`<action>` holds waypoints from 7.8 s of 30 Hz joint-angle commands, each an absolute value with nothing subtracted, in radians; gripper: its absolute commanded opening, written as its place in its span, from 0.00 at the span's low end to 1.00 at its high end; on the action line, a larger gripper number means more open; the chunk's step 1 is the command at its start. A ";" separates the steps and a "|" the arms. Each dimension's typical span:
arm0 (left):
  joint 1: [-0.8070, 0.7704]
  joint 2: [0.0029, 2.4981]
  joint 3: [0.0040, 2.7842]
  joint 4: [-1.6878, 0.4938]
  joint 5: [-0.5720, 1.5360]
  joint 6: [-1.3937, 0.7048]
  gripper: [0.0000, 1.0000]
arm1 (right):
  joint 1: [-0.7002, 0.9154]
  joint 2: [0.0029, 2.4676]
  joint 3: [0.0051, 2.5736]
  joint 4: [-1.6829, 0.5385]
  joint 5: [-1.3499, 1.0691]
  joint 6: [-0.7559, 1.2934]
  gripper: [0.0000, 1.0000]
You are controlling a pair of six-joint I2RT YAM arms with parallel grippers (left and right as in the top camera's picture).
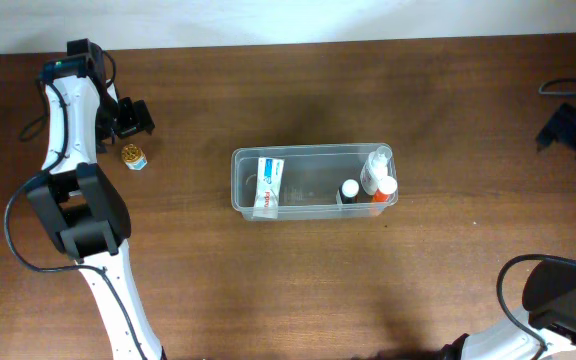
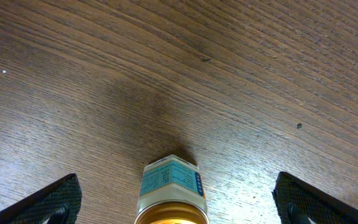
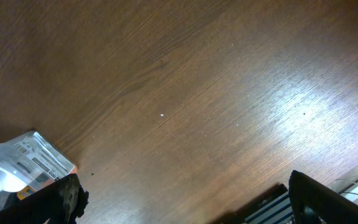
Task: Pack container
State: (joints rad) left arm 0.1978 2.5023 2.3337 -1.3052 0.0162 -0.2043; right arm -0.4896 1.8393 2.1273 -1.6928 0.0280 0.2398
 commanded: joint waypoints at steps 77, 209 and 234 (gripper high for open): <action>0.199 2.518 2.359 -1.446 -0.049 -0.185 0.32 | -0.491 1.833 2.143 -1.698 0.027 0.252 0.98; -0.599 1.617 2.158 -1.688 -0.180 -0.213 0.99 | -0.491 1.833 2.143 -1.698 0.027 0.252 0.98; -0.600 1.417 1.680 -1.382 -0.073 0.020 0.99 | -0.491 1.833 2.143 -1.698 0.027 0.252 0.98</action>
State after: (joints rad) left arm -0.5964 1.5284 1.8309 -1.5036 -0.1299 -0.1562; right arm -0.4896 1.8393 2.1281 -1.6928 0.0284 0.2401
